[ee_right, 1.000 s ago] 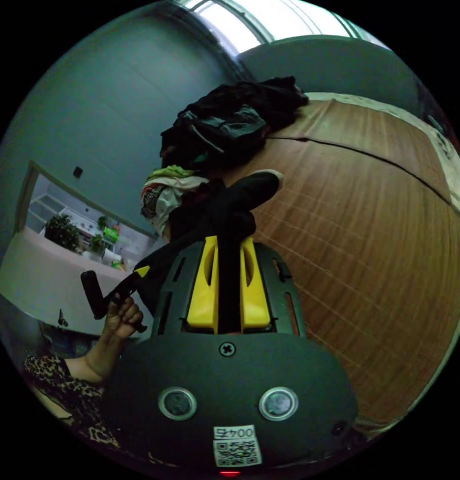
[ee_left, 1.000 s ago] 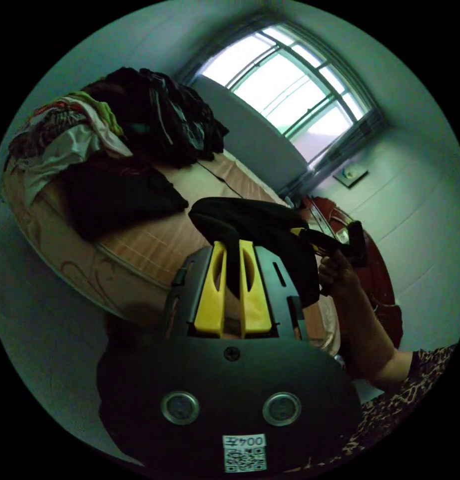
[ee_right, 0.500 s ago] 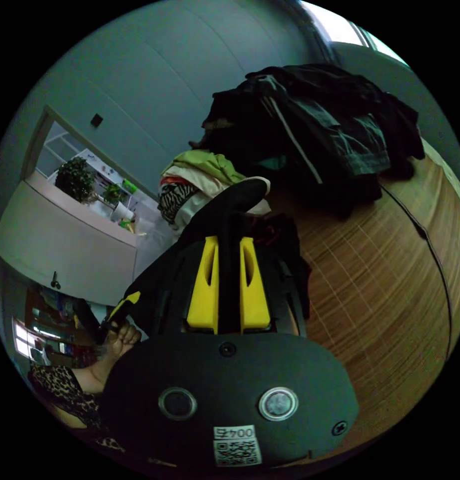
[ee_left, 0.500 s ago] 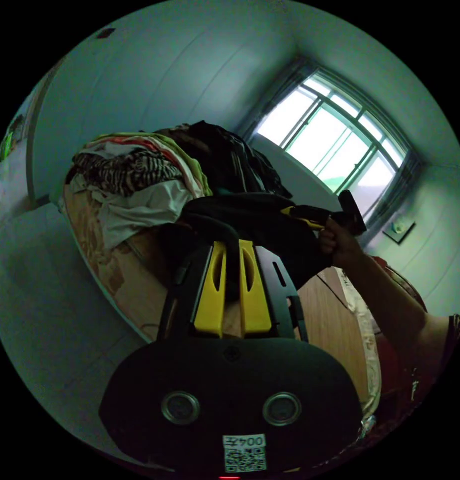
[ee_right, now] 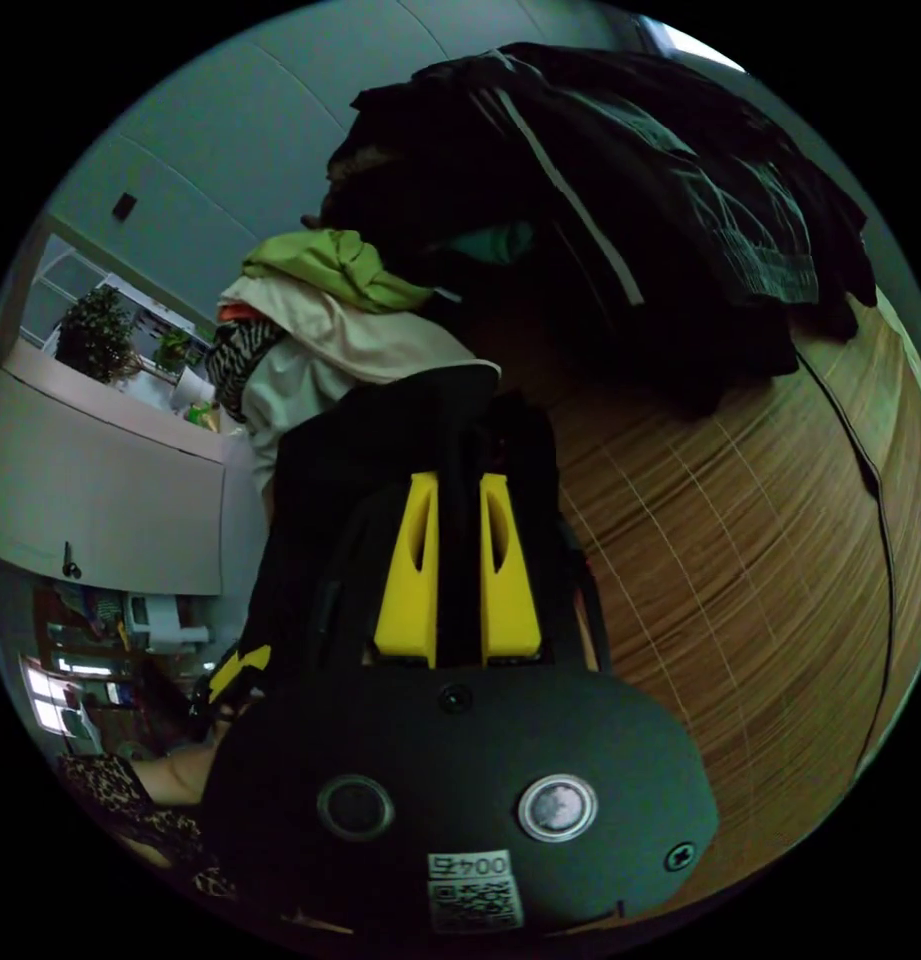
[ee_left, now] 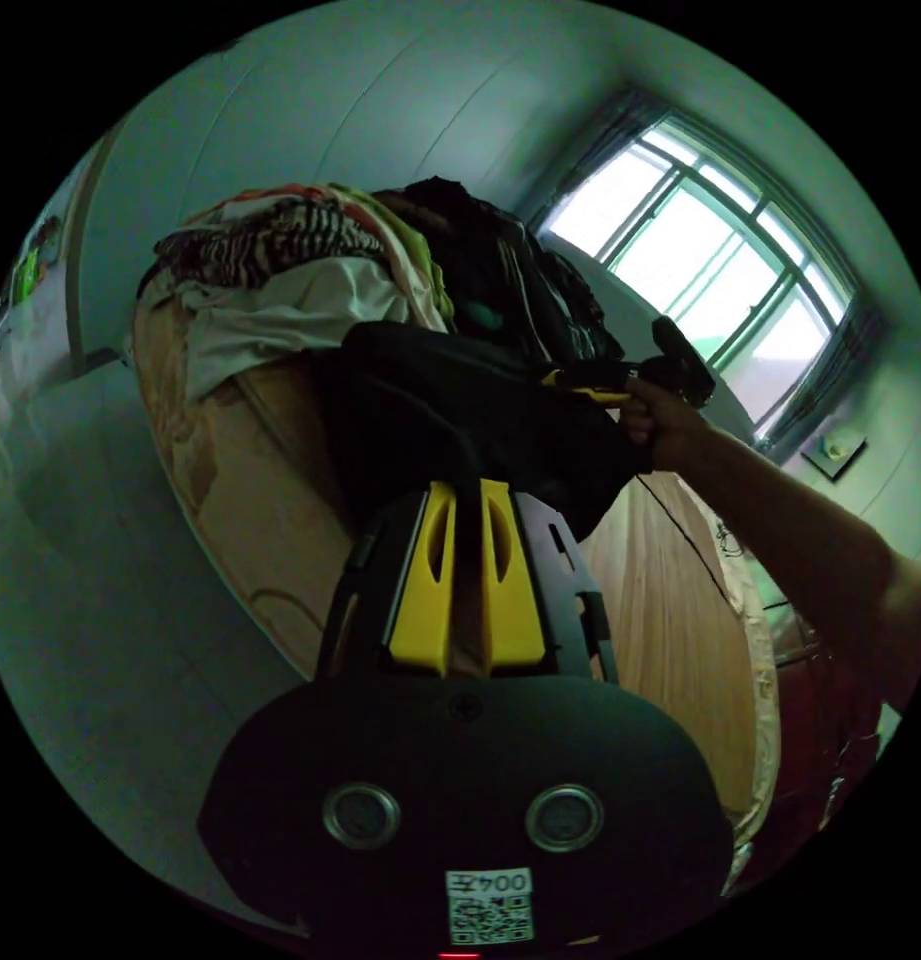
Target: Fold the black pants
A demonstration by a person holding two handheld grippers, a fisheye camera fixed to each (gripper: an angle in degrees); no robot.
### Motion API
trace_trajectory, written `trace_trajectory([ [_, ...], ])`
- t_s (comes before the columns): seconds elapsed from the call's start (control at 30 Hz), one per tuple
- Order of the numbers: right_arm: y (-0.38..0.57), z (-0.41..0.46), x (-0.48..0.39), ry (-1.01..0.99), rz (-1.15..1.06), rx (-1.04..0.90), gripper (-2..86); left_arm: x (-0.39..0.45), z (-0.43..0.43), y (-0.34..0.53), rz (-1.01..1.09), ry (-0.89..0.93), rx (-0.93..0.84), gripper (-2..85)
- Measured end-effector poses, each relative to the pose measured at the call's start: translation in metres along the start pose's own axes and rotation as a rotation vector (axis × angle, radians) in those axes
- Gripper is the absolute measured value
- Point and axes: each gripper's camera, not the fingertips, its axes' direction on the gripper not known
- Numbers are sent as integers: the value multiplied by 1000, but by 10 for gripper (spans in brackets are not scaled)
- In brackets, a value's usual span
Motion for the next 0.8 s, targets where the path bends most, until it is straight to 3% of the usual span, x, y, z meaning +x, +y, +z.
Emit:
trace_trajectory([
  [0.13, -13, 26, 5, -57, 97, -18, 103, -32, -9, -6, -80, 147, -9, 59],
  [0.3, -8, 7, 8, -73, 195, 203, 89, -51, -45, -23, -64, 71, 28, 60],
  [0.4, 2, -2, -11, -23, 106, 260, 86, -57, -57, -48, -67, 67, 65, 46],
  [0.57, 28, 15, -69, 70, -78, 238, 80, -15, -16, -136, 146, 74, -10, 21],
  [0.7, 30, 44, -91, 163, -79, 203, 77, 22, 61, -207, 341, -133, -110, 8],
  [0.8, 16, 72, -89, 189, -10, 81, 69, 16, 134, -238, 383, -281, -322, 5],
])
